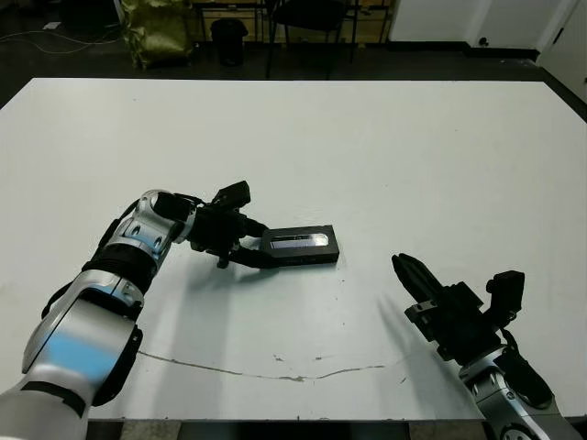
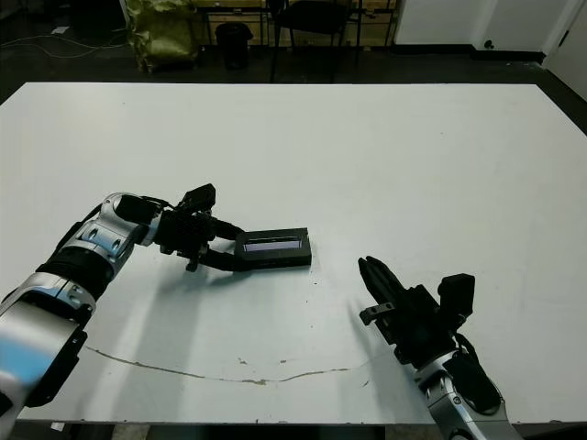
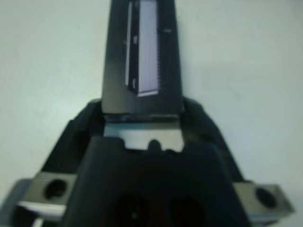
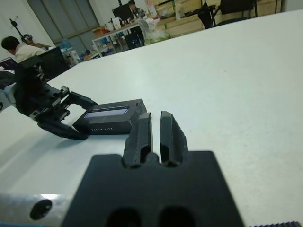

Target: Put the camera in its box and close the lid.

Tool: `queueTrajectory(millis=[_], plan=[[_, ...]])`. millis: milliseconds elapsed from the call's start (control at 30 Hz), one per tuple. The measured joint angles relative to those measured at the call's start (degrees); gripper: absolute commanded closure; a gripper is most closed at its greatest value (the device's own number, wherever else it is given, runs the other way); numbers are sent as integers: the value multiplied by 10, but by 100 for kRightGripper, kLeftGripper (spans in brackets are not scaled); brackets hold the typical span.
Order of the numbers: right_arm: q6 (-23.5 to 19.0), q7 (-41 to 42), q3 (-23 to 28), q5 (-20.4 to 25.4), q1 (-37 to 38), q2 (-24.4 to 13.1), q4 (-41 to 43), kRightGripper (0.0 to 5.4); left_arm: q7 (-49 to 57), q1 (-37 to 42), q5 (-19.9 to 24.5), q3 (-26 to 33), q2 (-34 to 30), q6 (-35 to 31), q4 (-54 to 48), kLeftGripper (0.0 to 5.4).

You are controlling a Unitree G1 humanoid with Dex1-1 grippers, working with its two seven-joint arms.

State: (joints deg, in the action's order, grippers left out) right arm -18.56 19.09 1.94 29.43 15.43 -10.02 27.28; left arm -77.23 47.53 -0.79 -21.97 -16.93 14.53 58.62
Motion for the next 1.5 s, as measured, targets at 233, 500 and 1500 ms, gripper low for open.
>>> queueTrajectory(millis=[233,500,1500], plan=[[9,26,1,9,-5,0,-13,540,-41,16,-11,-23,-17,53,-14,2],[11,30,2,3,-7,-1,-16,540,-63,-14,-8,-16,-75,21,-74,2],[9,-31,-11,-35,-25,30,-40,540,669,-634,103,292,183,-19,-730,384]])
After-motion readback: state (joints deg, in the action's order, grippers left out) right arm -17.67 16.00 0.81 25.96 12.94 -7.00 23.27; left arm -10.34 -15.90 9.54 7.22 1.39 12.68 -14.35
